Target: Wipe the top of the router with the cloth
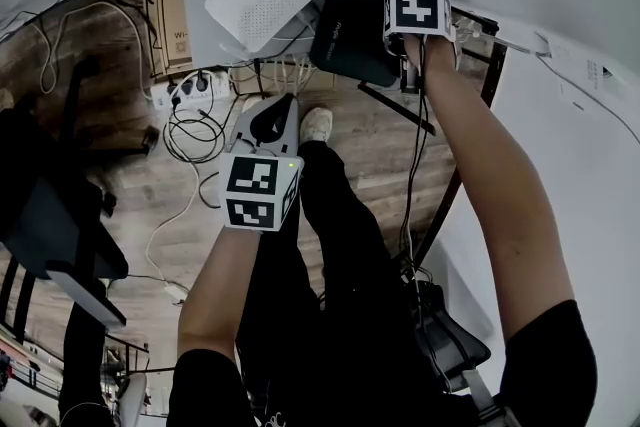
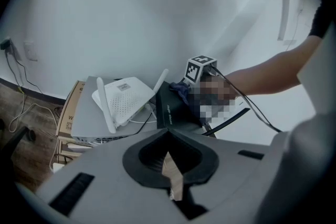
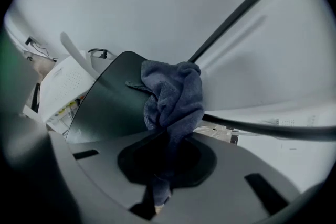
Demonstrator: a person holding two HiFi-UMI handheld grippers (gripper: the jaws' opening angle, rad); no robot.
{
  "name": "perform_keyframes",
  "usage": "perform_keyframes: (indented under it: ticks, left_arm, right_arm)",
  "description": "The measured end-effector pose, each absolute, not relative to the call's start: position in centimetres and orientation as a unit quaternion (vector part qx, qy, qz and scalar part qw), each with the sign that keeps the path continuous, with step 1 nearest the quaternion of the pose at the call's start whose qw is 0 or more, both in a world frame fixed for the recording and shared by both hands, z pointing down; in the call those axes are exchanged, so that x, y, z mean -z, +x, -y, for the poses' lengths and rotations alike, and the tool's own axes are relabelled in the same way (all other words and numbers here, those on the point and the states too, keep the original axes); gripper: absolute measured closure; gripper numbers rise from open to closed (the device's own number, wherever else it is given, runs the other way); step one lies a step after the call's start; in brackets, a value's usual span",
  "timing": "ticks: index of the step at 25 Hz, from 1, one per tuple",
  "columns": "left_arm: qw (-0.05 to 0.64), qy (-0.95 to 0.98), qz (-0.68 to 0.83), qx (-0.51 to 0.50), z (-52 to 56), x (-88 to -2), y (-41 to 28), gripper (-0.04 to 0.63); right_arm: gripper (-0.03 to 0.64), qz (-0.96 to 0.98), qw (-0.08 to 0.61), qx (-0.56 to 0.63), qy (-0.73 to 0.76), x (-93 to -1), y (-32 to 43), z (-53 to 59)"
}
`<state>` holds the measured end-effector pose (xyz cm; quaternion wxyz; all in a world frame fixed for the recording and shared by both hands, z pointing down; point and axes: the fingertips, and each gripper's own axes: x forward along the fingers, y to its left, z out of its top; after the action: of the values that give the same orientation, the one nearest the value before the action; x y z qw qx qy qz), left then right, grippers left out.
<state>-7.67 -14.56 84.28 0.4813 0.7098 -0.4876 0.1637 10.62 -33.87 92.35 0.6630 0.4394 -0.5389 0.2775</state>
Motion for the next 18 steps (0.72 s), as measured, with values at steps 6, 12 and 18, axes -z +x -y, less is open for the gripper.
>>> perform_keyframes:
  ticks: [6,12,18]
  left_arm:
    - [0.482,0.706,0.492,-0.167,14.5,-84.5,-8.3,0.598]
    - [0.485,0.698,0.501,-0.163,14.5,-85.1,-9.2,0.598]
    - [0.489,0.701,0.493,-0.163,14.1,-85.5,-8.7,0.598]
  right_arm:
    - [0.603,0.54,0.655,-0.263,0.459,-92.9,10.7,36.0]
    - [0.603,0.536,0.653,-0.256,0.47,-92.6,10.5,37.1]
    - [0.603,0.56,0.663,-0.224,0.444,-92.9,10.0,37.9]
